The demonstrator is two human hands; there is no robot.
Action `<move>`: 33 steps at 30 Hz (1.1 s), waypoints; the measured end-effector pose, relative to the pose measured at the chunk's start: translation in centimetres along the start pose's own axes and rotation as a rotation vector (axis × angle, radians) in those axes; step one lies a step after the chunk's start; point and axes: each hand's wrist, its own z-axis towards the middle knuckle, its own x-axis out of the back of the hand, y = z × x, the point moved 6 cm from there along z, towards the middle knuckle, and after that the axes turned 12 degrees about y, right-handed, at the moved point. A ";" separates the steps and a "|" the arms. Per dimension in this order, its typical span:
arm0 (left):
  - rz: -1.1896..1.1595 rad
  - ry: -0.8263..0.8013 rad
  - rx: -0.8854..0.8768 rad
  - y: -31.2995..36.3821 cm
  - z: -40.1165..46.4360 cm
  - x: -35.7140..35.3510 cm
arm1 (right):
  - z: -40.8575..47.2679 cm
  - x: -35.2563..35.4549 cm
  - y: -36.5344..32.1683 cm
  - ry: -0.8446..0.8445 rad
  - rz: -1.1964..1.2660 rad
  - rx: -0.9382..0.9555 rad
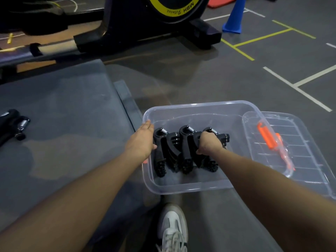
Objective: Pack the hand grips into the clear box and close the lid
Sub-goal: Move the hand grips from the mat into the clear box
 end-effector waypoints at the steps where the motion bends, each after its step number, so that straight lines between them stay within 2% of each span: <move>1: -0.001 -0.001 -0.001 -0.1 0.0 0.0 | -0.1 0.0 0.1 0.008 -0.006 0.005; 5: -0.020 -0.023 -0.004 -0.2 0.0 0.0 | -0.2 0.9 -0.6 0.012 0.000 0.035; 9: -0.057 -0.054 -0.013 -0.5 0.1 1.0 | 0.4 4.1 -3.5 0.110 0.160 0.052; 16: -0.162 0.153 0.150 -6.8 -1.2 7.1 | -1.2 7.0 -14.6 0.162 0.409 0.169; 21: -0.162 0.263 0.293 -17.7 -3.4 11.8 | -3.6 4.6 -26.6 0.108 0.450 0.265; 26: -0.169 0.309 0.431 -29.4 -5.1 14.4 | -5.4 -0.9 -38.5 -0.005 0.474 0.359; 33: -0.146 0.402 0.608 -41.7 -5.8 14.9 | -5.9 -7.9 -49.7 -0.119 0.452 0.415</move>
